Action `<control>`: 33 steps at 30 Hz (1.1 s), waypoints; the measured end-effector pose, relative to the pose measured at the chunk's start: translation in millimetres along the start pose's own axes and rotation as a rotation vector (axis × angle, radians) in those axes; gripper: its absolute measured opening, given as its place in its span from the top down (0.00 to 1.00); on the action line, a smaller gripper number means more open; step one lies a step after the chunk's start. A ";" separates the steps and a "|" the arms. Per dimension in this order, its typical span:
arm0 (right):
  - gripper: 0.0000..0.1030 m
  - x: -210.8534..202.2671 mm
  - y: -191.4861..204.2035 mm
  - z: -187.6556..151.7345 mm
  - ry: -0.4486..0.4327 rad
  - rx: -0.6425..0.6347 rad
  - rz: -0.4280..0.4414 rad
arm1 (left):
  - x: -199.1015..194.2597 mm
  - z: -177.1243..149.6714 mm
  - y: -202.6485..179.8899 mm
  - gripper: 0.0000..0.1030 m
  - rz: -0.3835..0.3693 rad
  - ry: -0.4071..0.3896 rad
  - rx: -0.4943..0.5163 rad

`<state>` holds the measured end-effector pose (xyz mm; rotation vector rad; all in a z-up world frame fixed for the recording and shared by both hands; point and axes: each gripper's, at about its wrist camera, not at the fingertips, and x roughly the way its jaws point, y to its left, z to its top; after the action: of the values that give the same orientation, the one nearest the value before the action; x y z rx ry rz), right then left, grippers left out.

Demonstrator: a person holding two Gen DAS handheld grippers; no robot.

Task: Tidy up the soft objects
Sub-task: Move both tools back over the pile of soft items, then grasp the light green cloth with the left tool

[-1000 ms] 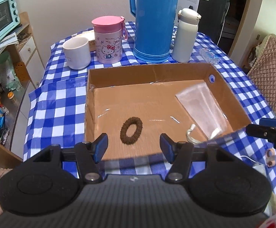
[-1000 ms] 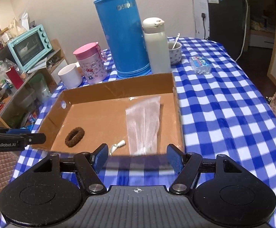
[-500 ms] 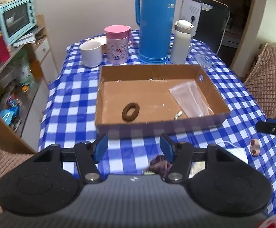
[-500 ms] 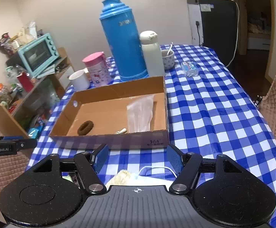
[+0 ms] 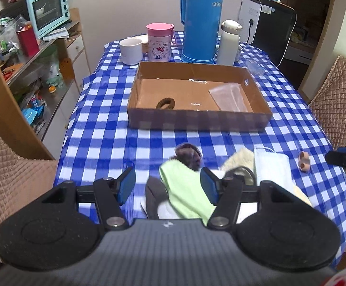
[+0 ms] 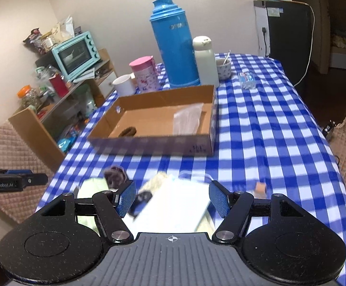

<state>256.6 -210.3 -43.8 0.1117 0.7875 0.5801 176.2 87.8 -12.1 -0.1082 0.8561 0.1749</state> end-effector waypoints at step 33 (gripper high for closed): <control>0.34 -8.3 -21.0 -58.8 0.123 0.037 -0.004 | -3.3 -57.4 -40.7 0.42 -0.064 0.071 0.044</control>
<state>220.5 -239.2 -86.6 0.1093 0.9177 0.5728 139.6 38.1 -45.9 -0.1015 0.9257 0.0926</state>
